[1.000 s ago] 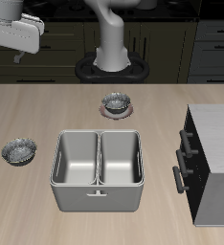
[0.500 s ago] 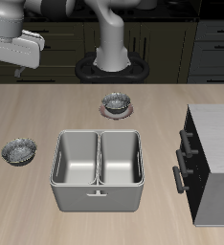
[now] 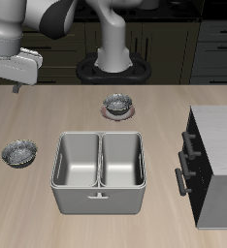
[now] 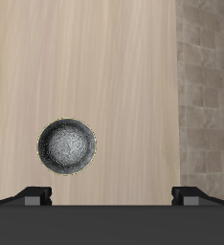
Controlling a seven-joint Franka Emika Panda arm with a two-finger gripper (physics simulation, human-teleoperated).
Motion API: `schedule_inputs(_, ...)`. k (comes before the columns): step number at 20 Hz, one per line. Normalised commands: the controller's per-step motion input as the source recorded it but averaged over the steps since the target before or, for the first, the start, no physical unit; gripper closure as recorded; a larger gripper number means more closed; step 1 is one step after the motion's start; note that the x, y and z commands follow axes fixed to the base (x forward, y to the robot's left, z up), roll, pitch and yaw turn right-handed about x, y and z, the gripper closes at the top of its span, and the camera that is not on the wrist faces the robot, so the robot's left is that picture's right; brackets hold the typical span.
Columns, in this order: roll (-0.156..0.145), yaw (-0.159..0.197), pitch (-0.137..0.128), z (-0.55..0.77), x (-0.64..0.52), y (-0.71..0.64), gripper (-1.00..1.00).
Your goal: Pick up the bowl on the table and place it on top of the white cabinet
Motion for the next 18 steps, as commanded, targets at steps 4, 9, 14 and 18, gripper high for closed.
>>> schedule_inputs(4,0.001,-0.008,0.027,-0.3,0.07,-0.03,-1.0)
schedule_inputs(9,-0.002,-0.013,0.034,-0.28,0.04,0.0,-1.0)
schedule_inputs(14,0.01,0.007,0.045,-0.5,0.08,0.08,-1.0)
schedule_inputs(18,-0.001,0.004,0.02,-0.29,0.02,0.05,-1.0)
